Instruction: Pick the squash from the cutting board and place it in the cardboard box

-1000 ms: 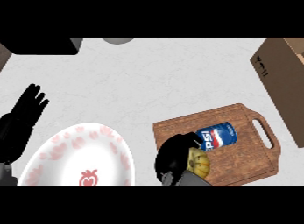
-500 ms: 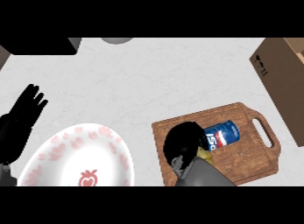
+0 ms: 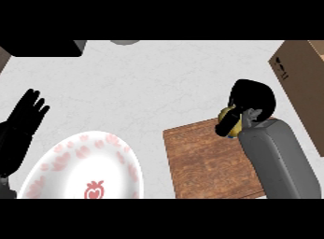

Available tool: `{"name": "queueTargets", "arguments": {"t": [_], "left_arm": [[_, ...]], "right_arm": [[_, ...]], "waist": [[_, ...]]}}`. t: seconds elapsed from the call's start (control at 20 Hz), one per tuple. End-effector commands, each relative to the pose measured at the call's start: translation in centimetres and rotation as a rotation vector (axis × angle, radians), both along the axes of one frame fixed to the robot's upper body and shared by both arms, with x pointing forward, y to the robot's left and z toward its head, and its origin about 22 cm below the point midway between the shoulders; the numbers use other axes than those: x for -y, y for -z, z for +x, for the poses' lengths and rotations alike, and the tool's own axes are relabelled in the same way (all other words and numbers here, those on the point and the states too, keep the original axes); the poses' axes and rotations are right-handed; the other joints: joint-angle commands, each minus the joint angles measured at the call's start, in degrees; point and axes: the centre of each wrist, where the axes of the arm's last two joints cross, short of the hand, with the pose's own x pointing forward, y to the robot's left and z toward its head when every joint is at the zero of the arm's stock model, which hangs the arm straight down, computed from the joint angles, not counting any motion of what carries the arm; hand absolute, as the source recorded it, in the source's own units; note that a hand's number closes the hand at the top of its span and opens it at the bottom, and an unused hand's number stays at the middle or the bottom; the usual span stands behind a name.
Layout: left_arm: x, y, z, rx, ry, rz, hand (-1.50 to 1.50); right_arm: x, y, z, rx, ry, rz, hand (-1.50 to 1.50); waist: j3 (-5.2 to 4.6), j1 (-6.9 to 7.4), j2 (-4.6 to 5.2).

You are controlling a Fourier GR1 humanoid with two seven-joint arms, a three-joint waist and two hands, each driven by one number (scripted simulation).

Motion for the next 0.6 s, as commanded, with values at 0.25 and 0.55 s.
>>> {"name": "queueTargets", "arguments": {"t": [0.25,0.55], "left_arm": [[0.2,-0.8,2.0,-0.017,0.001,-0.001,0.00],[-0.3,0.5,0.7,-0.035,0.023,0.016,0.00]], "right_arm": [[4.4,-3.6,5.9,0.387,0.062,0.089,1.50],[0.8,-11.0,5.9,0.611,0.089,0.050,1.50]], "waist": [[-0.35,1.09,-0.46],[-0.43,0.56,-1.02]]}}
